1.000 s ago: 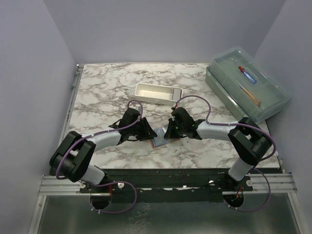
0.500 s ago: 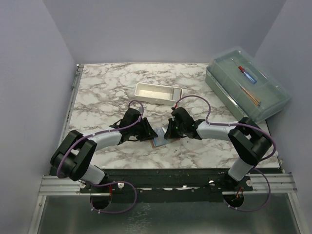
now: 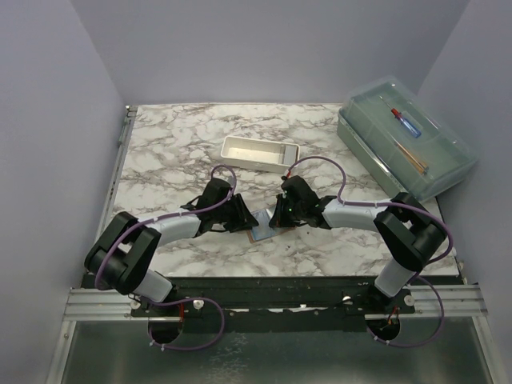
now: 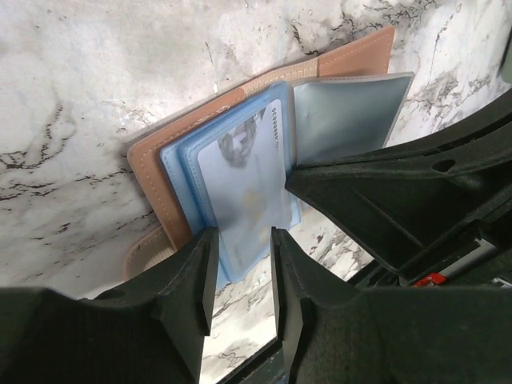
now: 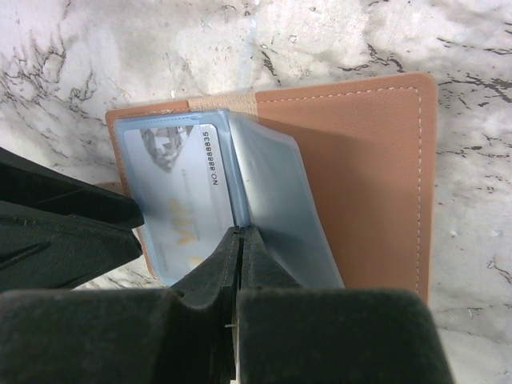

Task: Put the credit cards into the card holder
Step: Insert the credit card into the card holder.

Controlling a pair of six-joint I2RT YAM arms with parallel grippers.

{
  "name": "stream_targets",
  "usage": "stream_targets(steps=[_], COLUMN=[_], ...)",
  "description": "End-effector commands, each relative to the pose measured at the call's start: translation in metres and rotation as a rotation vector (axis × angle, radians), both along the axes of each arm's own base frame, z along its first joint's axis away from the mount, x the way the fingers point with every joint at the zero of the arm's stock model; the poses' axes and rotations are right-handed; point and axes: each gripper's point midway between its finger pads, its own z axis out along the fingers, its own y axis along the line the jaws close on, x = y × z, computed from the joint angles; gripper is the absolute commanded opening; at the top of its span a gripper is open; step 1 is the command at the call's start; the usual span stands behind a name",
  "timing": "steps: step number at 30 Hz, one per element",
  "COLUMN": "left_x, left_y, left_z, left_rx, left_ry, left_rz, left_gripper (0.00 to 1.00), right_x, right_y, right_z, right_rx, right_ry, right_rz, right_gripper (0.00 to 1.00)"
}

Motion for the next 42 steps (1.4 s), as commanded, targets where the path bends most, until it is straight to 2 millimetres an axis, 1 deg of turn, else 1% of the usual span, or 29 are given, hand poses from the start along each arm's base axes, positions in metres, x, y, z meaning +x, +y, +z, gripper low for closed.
stream_targets(steps=[1, 5, 7, 9, 11, 15, 17, 22, 27, 29, 31, 37, 39, 42], left_x=[0.006, 0.004, 0.004, 0.005, 0.007, 0.011, 0.013, 0.014, 0.016, 0.017, 0.017, 0.018, 0.02, 0.02], left_y=[-0.007, -0.008, -0.006, -0.006, -0.006, -0.009, -0.01, -0.018, -0.025, -0.028, -0.03, -0.043, -0.048, -0.046], left_z=[0.004, -0.006, -0.012, -0.015, -0.012, 0.0, 0.008, 0.025, 0.037, 0.04, 0.04, 0.042, 0.044, 0.044], left_rx=[-0.007, 0.011, 0.025, 0.033, 0.033, 0.021, 0.014, -0.026, -0.053, -0.061, -0.063, -0.083, -0.093, -0.085], left_ry=[-0.028, 0.006, 0.021, 0.025, 0.014, -0.022, -0.037, -0.046, -0.057, -0.057, -0.057, -0.055, -0.059, -0.068], left_rz=[-0.014, -0.011, -0.001, 0.004, 0.004, 0.003, 0.002, -0.011, -0.024, -0.029, -0.036, -0.069, -0.075, -0.065], left_gripper=[0.35, 0.27, 0.26, 0.2, 0.11, 0.0, 0.0, 0.0, 0.0, 0.0, 0.0, 0.07, 0.07, 0.14], right_x=[-0.014, -0.013, -0.013, -0.013, -0.013, -0.012, -0.012, -0.008, -0.007, -0.007, -0.006, -0.006, -0.007, -0.009], right_y=[-0.019, -0.017, -0.016, -0.016, -0.016, -0.015, -0.015, -0.016, -0.02, -0.02, -0.021, -0.025, -0.025, -0.026], right_z=[-0.033, -0.03, -0.03, -0.029, -0.029, -0.026, -0.022, -0.003, 0.017, 0.023, 0.026, 0.033, 0.035, 0.031], right_rx=[-0.112, -0.101, -0.1, -0.099, -0.098, -0.094, -0.096, -0.095, -0.093, -0.086, -0.083, -0.051, -0.032, -0.038], right_ry=[0.057, 0.052, 0.05, 0.051, 0.05, 0.043, 0.037, -0.003, -0.036, -0.044, -0.047, -0.044, -0.047, -0.045], right_rz=[0.006, 0.01, 0.012, 0.014, 0.016, 0.019, 0.022, 0.033, 0.027, 0.023, 0.011, -0.055, -0.069, -0.063], right_gripper=[0.0, 0.0, 0.0, 0.0, 0.0, 0.0, 0.0, 0.02, 0.16, 0.18, 0.21, 0.27, 0.31, 0.32])
